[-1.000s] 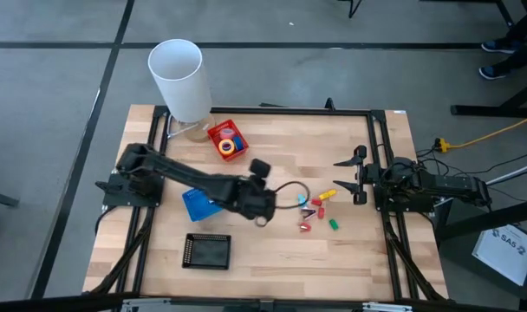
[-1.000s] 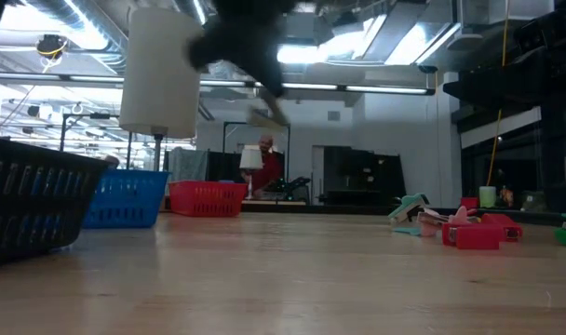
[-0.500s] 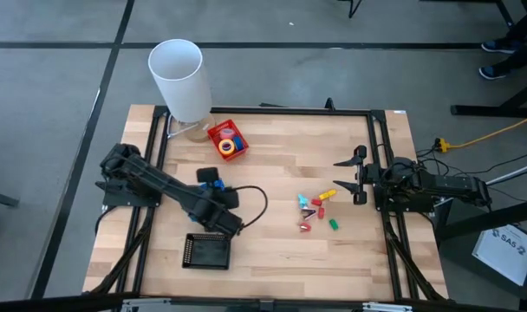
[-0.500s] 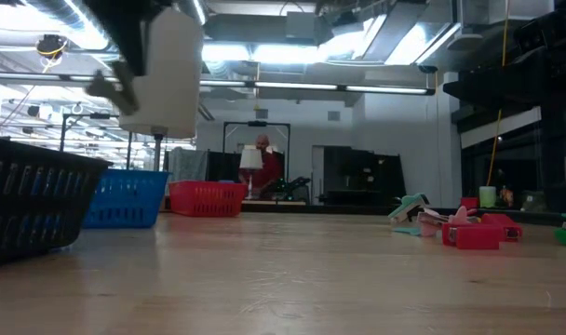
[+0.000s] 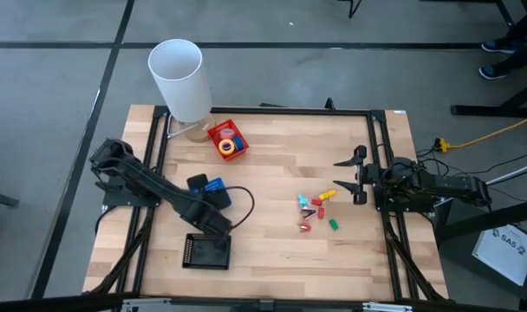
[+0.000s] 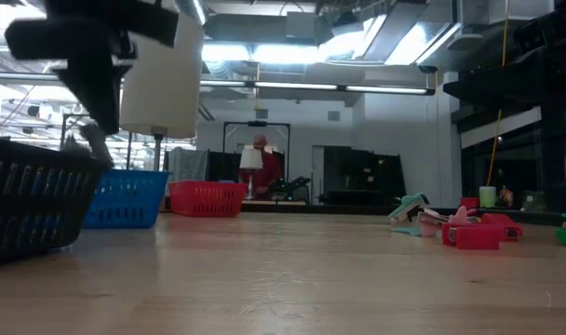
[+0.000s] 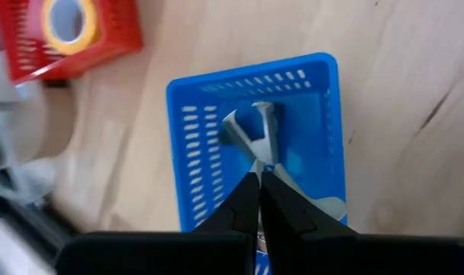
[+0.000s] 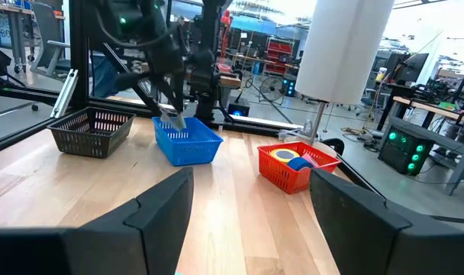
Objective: Pick and place Stapler, Stapler remover, tape
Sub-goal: Put the gray staple remover into the blue basket, then put the blue staple remover into the blue basket
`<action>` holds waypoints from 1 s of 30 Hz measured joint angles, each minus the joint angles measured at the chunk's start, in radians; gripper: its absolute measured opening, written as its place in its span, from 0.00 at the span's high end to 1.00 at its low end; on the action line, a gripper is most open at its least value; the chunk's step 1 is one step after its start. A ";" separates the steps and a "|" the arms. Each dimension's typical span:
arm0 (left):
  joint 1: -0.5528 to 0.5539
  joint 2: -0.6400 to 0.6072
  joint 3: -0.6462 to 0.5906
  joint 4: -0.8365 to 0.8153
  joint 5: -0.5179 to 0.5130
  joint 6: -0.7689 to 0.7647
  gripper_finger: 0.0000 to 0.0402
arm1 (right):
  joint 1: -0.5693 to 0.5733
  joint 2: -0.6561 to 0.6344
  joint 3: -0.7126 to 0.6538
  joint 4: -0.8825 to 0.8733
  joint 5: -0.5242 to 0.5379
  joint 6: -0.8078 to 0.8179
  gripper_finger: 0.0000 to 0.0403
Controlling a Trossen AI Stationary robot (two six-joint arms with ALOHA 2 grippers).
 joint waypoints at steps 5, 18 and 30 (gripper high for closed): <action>0.005 -0.074 -0.126 0.136 -0.061 0.125 0.99 | 0.000 0.000 0.000 0.000 0.000 0.000 0.35; 0.055 -0.227 -0.294 0.282 -0.095 0.340 0.91 | 0.000 0.000 0.000 0.000 0.000 0.000 0.35; 0.117 -0.242 -0.206 0.335 -0.103 0.527 0.66 | 0.000 0.000 0.000 0.000 0.000 0.000 0.35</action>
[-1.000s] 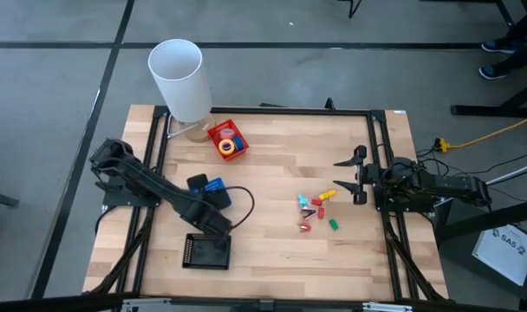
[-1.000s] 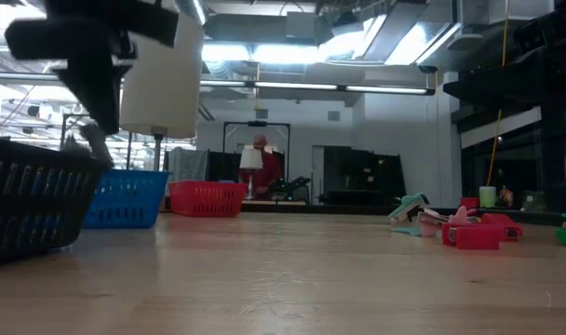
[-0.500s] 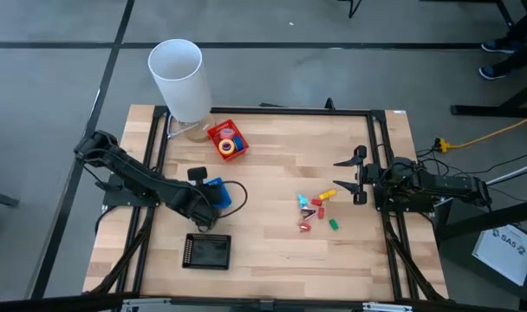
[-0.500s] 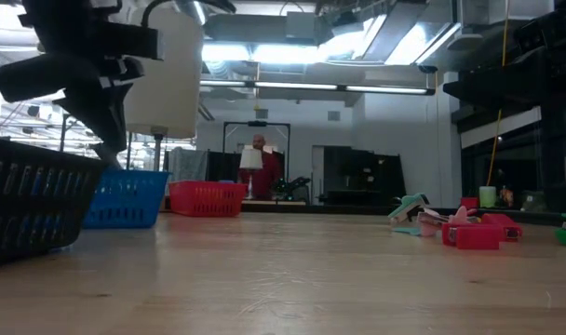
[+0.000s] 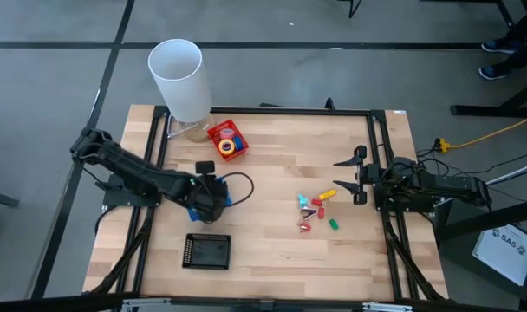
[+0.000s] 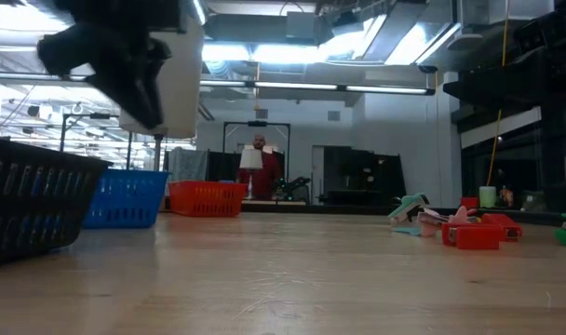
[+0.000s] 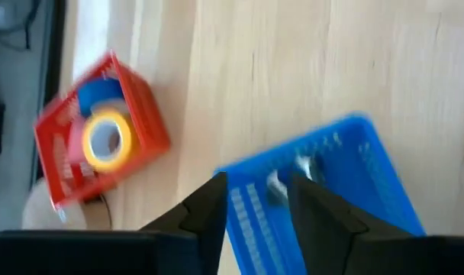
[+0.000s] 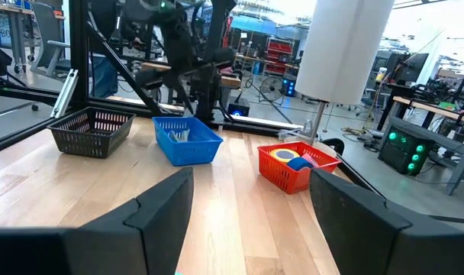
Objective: Pick and place Stapler, Stapler remover, tape
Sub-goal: Put the blue staple remover into the blue basket
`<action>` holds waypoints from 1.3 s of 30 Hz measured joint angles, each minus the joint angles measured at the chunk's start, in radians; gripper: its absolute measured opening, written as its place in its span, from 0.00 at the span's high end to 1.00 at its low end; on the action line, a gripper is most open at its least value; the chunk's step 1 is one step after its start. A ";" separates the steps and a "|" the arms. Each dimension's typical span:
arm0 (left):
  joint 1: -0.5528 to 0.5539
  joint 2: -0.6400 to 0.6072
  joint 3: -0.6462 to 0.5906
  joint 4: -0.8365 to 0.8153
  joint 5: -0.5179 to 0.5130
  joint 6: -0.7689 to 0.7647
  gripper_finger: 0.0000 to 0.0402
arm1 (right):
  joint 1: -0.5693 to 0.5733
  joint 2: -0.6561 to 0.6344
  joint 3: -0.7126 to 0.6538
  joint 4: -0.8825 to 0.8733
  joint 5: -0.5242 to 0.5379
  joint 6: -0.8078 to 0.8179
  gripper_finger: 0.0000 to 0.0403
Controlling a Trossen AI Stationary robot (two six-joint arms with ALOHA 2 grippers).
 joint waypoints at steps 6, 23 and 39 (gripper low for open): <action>0.048 0.006 0.015 0.153 -0.001 0.160 0.65 | 0.000 0.000 0.000 0.000 0.000 0.000 0.35; 0.154 0.237 0.017 0.779 0.042 0.555 0.65 | 0.000 0.000 0.000 0.000 0.000 0.000 0.35; 0.243 0.520 0.280 0.970 0.142 0.725 0.65 | 0.000 0.000 0.000 0.000 0.000 0.000 0.35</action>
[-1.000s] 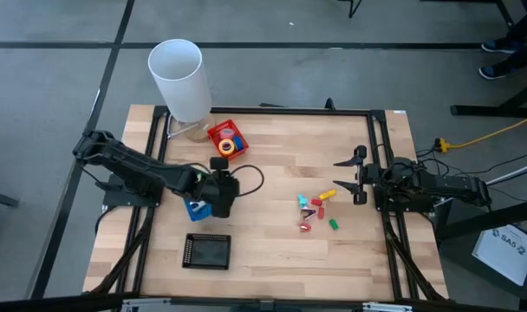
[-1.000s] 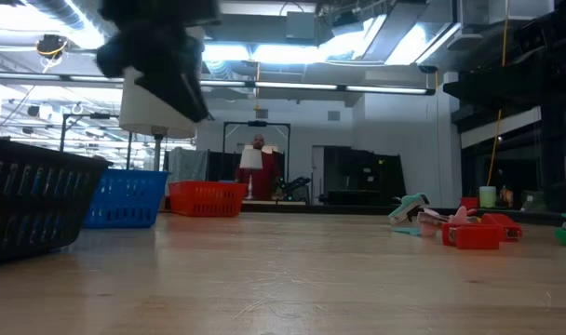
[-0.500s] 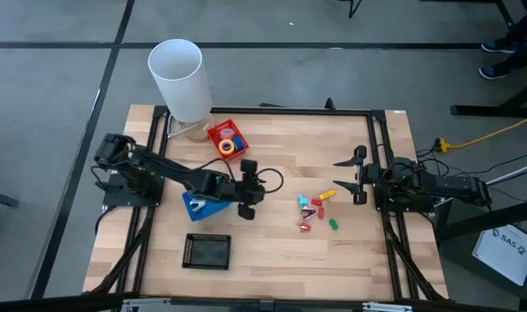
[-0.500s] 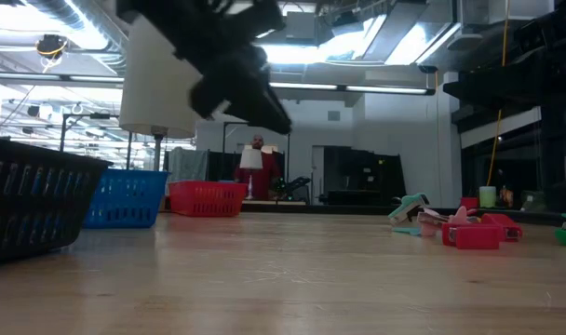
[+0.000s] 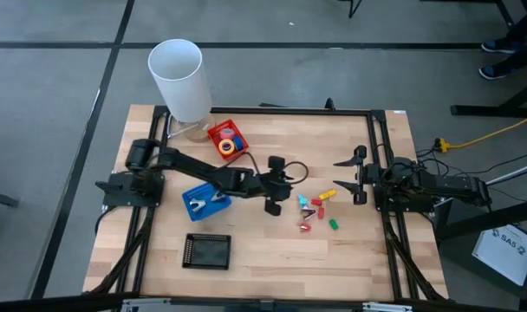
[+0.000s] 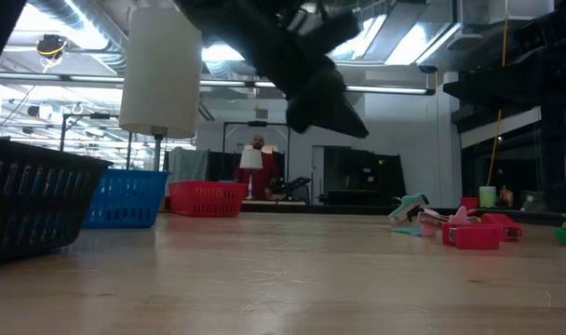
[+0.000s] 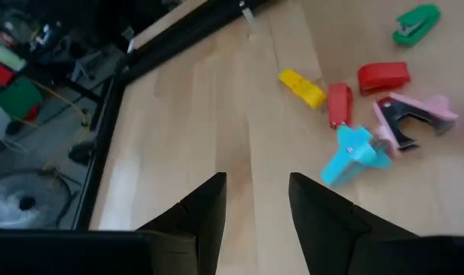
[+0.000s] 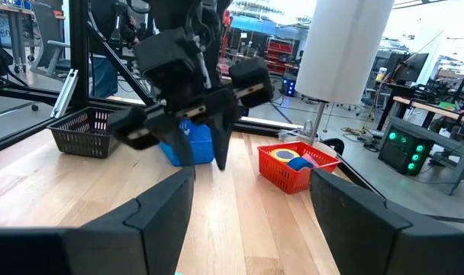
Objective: Pick and place Stapler, Stapler remover, tape
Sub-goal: Put the blue staple remover into the blue basket
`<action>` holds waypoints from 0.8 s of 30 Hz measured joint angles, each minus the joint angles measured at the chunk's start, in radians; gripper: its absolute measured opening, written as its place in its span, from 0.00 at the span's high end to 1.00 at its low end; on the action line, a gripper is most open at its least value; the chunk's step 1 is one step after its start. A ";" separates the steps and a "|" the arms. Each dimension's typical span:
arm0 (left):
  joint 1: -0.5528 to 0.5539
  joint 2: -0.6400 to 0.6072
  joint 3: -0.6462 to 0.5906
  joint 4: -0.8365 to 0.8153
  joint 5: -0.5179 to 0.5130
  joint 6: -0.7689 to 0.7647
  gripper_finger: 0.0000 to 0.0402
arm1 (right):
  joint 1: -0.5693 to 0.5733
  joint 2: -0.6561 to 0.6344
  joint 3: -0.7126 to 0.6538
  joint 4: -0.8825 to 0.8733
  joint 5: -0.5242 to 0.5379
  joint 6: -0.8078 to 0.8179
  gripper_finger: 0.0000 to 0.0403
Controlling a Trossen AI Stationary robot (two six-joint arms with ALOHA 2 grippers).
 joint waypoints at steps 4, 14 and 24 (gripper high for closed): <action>0.006 0.067 0.064 -0.007 0.028 0.044 0.65 | 0.000 0.000 0.000 0.000 0.000 0.000 0.35; 0.001 0.141 0.111 -0.015 0.183 0.103 0.65 | 0.000 0.000 0.000 0.000 0.000 0.000 0.35; 0.020 0.193 0.114 0.048 0.245 0.173 0.65 | 0.000 0.000 0.000 0.000 0.000 0.000 0.35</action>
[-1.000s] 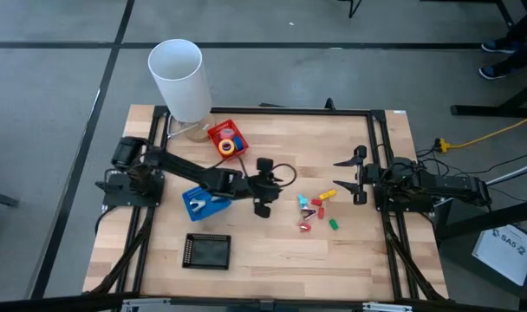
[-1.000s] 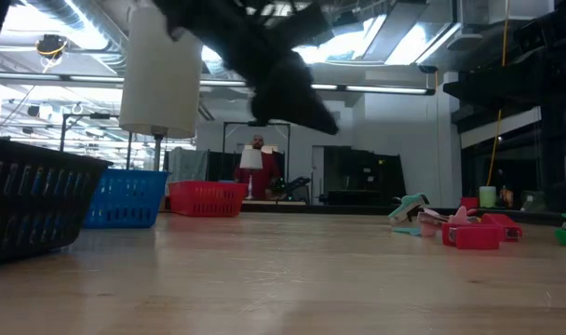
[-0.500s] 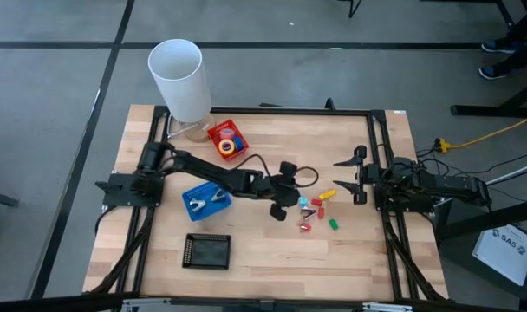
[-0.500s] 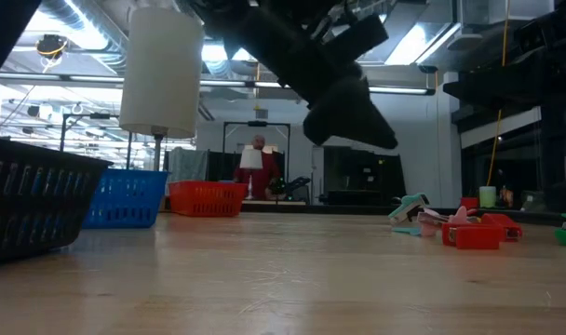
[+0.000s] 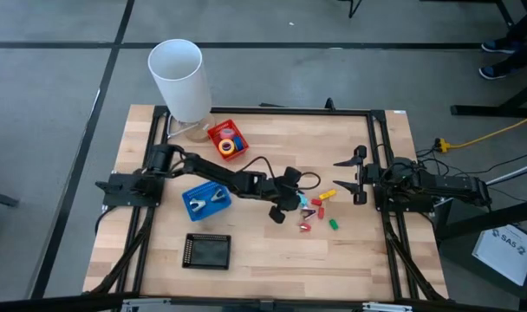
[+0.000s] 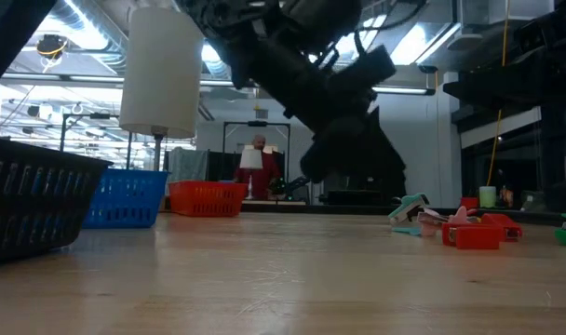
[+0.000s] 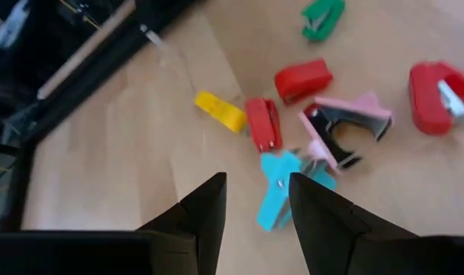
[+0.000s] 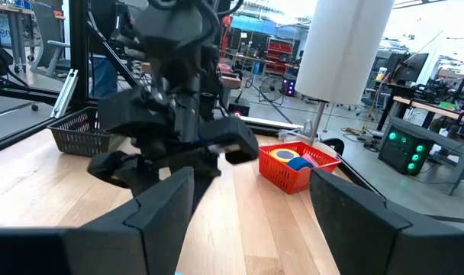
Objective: Pick and place Stapler, Stapler remover, tape
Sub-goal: Put the blue staple remover into the blue basket
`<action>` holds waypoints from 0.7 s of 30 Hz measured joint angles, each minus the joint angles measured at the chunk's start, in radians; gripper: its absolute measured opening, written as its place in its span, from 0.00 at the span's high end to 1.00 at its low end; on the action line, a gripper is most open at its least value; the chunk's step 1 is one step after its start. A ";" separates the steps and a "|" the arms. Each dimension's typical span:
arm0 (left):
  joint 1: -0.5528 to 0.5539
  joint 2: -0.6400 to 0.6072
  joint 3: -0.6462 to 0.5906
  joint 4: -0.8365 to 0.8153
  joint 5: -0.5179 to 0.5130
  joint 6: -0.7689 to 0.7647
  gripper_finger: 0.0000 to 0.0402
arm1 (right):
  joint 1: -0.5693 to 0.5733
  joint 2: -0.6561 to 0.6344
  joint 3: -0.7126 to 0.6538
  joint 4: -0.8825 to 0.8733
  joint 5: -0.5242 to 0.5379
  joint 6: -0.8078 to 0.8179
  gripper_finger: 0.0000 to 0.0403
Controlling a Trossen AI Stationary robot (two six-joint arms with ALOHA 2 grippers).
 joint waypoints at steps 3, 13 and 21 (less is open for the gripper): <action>-0.001 0.016 0.001 0.001 0.013 0.002 0.65 | 0.000 0.000 0.000 0.000 0.000 0.000 0.35; -0.031 0.030 -0.006 0.022 0.031 0.110 0.65 | 0.000 0.000 0.000 0.000 0.000 0.000 0.35; -0.037 0.030 -0.039 0.116 -0.030 0.140 0.65 | 0.000 0.000 0.000 0.000 0.000 0.000 0.35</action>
